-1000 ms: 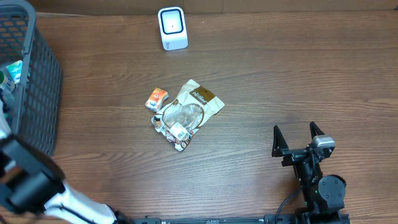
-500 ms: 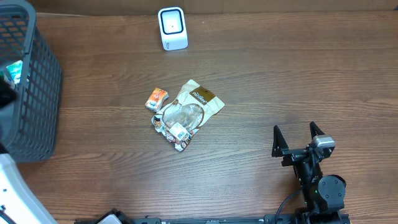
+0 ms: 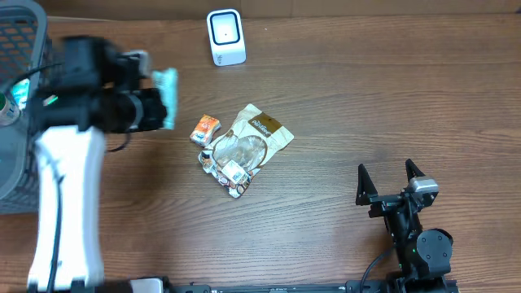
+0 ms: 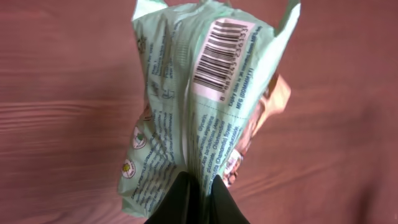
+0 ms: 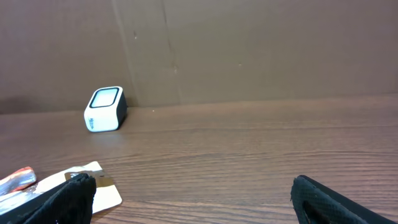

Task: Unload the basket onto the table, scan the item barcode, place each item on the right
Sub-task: 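Carry the green wipes pack out and place it on the brown bag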

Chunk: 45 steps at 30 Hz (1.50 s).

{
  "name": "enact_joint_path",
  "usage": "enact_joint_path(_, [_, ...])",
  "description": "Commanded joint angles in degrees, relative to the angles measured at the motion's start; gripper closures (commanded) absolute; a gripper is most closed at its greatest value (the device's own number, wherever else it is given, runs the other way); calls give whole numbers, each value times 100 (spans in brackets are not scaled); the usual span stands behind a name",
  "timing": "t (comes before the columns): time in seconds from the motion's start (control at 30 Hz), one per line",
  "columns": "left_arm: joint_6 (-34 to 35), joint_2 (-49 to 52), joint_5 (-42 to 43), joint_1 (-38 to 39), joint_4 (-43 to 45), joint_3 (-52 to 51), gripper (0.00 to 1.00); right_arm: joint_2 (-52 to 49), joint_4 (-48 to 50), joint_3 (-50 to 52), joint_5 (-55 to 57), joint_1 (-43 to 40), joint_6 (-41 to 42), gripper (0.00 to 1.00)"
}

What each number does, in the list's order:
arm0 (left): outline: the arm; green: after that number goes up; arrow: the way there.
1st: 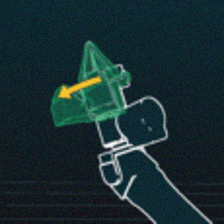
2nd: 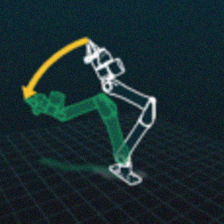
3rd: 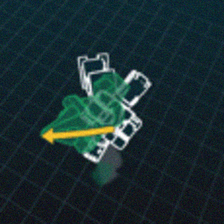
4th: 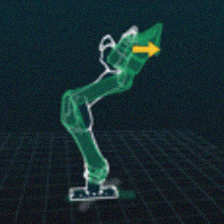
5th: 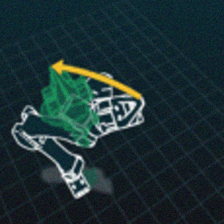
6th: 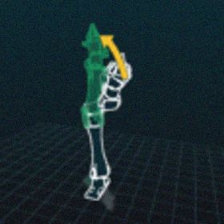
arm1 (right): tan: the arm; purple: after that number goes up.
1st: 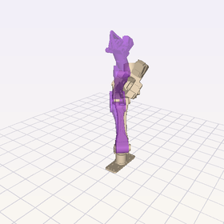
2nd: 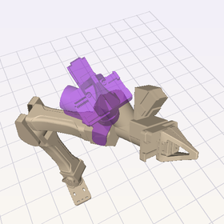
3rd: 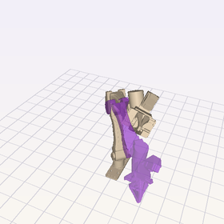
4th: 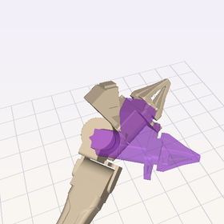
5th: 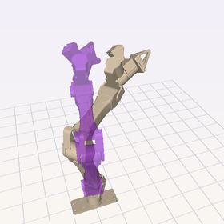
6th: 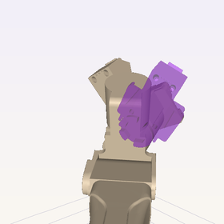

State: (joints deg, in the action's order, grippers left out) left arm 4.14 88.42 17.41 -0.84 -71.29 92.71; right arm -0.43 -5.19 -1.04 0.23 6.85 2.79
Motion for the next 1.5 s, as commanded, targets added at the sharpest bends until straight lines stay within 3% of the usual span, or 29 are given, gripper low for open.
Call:
enact_joint_path(0.0, [236,767,-262,605,76,-216,96,26,35,57,-28,20,22,0])
enact_joint_path(0.4, [728,2559,-754,2013,564,-264,96,26,35,57,-28,20,22,0])
enact_joint_path(0.43, [726,2590,-756,2057,586,-264,90,26,35,57,-28,20,22,0])
enact_joint_path(0.5, [723,2608,-758,2109,627,-264,62,24,35,57,-28,20,22,0])
enact_joint_path(0.53, [723,2605,-756,2109,649,-260,53,26,35,57,-28,20,22,0])
enact_joint_path(0.6, [723,2601,-750,2105,654,-219,46,26,35,57,-28,20,22,0])
enact_joint_path(0.7, [726,2590,-723,2039,575,-55,56,26,35,57,-28,20,22,0])
enact_joint_path(0.8, [726,2581,-667,1985,358,280,96,26,35,57,-28,20,22,0])
enact_joint_path(1.07, [988,2579,-551,1954,-328,1311,96,26,35,57,-28,20,22,0])
enact_joint_path(1.17, [1386,2579,-531,1954,-437,1543,96,26,35,57,-28,20,22,0])
enact_joint_path(1.3, [2564,2579,-531,1954,-645,1700,96,24,37,57,-28,20,22,0])
enact_joint_path(1.47, [2778,2579,-422,1954,-741,1703,95,24,35,57,-28,20,22,0])
